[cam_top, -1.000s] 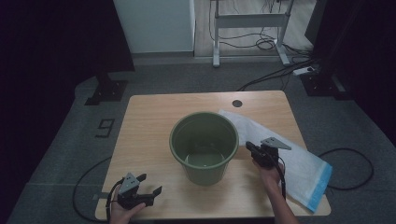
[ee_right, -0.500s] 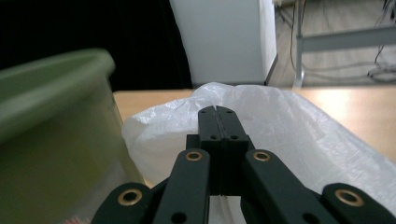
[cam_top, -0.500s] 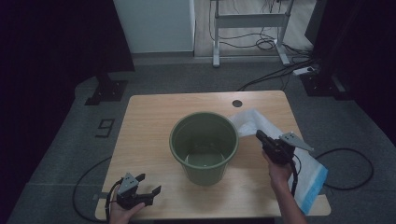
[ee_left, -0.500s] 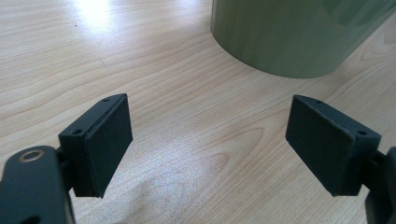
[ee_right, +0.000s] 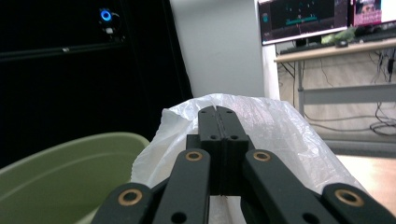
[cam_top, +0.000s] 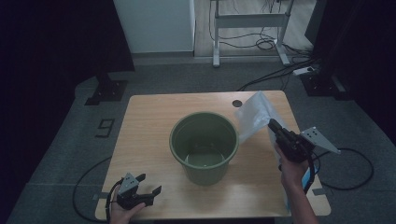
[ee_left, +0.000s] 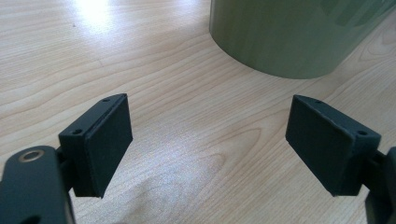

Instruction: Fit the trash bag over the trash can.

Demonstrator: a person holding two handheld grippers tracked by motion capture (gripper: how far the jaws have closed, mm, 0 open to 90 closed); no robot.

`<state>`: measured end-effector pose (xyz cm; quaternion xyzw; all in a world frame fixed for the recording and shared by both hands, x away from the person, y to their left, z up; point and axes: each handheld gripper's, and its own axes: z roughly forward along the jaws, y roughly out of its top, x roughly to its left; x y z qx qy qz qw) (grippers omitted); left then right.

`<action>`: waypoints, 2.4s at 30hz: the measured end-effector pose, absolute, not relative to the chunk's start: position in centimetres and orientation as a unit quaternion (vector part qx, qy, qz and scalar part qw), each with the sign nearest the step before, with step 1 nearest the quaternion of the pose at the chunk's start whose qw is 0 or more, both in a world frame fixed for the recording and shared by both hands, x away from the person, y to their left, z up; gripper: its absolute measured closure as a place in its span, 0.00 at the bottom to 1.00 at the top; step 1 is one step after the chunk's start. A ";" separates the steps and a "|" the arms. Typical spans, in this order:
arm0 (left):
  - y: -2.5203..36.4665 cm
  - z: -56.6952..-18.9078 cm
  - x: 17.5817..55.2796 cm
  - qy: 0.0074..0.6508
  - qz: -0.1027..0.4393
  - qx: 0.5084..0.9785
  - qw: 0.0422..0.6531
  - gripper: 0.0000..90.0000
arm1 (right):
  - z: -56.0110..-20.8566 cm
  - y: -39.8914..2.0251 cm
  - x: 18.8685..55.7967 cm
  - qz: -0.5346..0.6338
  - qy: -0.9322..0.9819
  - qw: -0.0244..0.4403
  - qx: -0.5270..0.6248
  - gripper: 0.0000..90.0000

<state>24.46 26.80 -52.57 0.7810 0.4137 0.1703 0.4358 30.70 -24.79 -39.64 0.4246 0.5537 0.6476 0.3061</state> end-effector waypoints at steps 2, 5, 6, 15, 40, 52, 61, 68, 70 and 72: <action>26.8 -52.6 24.5 0.413 0.171 0.782 0.434 0.16 | -39.1 -24.8 30.4 0.652 0.550 0.310 0.420 0.99; 26.8 -52.6 24.4 0.413 0.171 0.782 0.435 0.16 | -38.3 -24.9 29.9 0.659 0.543 0.313 0.415 0.99; 26.9 -52.6 24.4 0.414 0.170 0.781 0.435 0.16 | -38.0 -24.9 29.8 0.661 0.542 0.314 0.413 0.99; 27.0 -52.6 24.4 0.415 0.170 0.780 0.436 0.16 | -34.8 -24.7 28.4 0.676 0.539 0.327 0.382 0.99; 27.0 -52.9 24.6 0.416 0.163 0.785 0.430 0.16 | -31.4 -22.2 25.6 0.708 0.537 0.324 0.325 0.99; 27.0 -52.9 24.6 0.416 0.163 0.785 0.430 0.16 | -33.2 -20.0 25.7 0.704 0.561 0.295 0.320 0.99; 27.0 -52.9 24.6 0.416 0.163 0.784 0.431 0.16 | -34.3 -18.3 25.8 0.691 0.589 0.280 0.311 0.99; 27.0 -53.0 24.6 0.415 0.163 0.785 0.429 0.16 | -36.2 -17.1 26.0 0.677 0.612 0.265 0.310 0.99; 27.0 -52.9 24.6 0.415 0.162 0.785 0.429 0.16 | -36.7 -16.8 26.1 0.674 0.617 0.261 0.311 0.99; 27.0 -52.9 24.6 0.416 0.163 0.784 0.431 0.16 | -37.2 -16.5 26.1 0.671 0.622 0.256 0.313 0.99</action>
